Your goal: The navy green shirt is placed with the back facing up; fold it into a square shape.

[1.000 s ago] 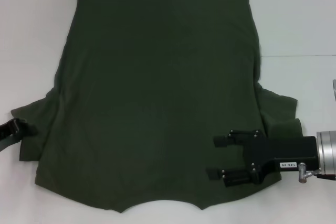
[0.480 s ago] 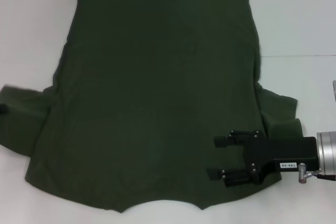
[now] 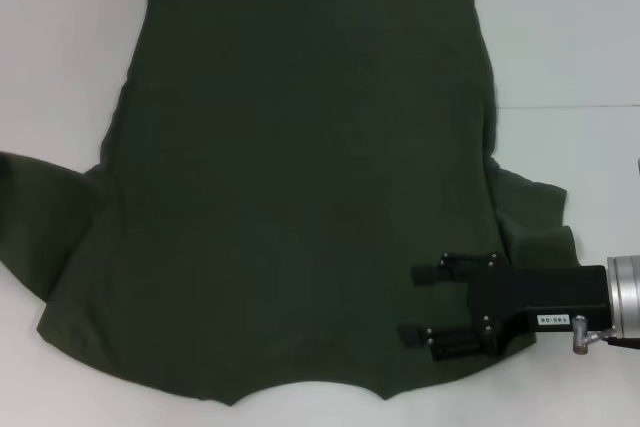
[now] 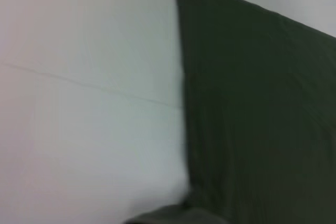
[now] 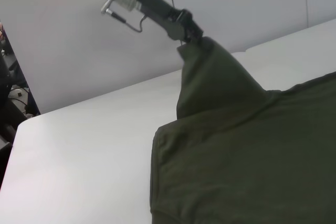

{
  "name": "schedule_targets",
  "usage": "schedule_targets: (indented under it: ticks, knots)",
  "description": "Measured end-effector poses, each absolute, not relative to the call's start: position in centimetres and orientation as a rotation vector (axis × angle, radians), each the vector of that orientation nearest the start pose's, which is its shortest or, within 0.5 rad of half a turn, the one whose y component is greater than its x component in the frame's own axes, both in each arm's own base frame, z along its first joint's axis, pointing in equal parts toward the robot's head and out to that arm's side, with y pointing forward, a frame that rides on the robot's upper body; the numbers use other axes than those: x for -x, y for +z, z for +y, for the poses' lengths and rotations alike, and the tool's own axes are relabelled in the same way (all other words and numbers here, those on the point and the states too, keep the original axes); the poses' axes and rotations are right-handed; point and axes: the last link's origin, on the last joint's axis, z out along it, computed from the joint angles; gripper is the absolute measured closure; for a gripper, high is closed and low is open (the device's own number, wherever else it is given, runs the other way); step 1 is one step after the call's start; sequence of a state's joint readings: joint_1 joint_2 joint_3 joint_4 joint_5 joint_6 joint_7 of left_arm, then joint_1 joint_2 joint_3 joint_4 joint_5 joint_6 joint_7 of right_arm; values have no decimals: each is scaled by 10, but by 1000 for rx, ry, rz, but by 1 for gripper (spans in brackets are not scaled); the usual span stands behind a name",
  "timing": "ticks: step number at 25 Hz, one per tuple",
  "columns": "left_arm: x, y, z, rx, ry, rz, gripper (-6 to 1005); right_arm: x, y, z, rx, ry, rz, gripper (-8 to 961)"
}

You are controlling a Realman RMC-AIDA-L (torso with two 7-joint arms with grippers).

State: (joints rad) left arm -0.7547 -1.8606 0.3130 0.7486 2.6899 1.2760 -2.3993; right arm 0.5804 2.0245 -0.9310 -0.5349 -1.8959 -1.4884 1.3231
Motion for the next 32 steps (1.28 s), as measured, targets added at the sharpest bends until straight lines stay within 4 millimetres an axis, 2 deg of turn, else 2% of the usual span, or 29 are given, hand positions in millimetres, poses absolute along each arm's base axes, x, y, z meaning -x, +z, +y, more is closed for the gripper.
schedule_targets:
  ticks: [7, 12, 22, 26, 32]
  knots:
    - [274, 120, 442, 1899, -244, -1717, 991, -255, -26, 330, 2883, 609, 538, 37]
    - [250, 85, 453, 1915, -267, -1817, 990, -257, -26, 327, 2884, 613, 547, 37]
    - [236, 31, 459, 1894, -316, -1824, 988, -262, -24, 322, 2883, 615, 568, 38]
    - [232, 13, 460, 1894, -318, -1779, 839, -263, -24, 321, 2883, 616, 577, 38]
    - [220, -2, 464, 1944, -326, -1679, 621, -265, -24, 320, 2881, 615, 586, 38]
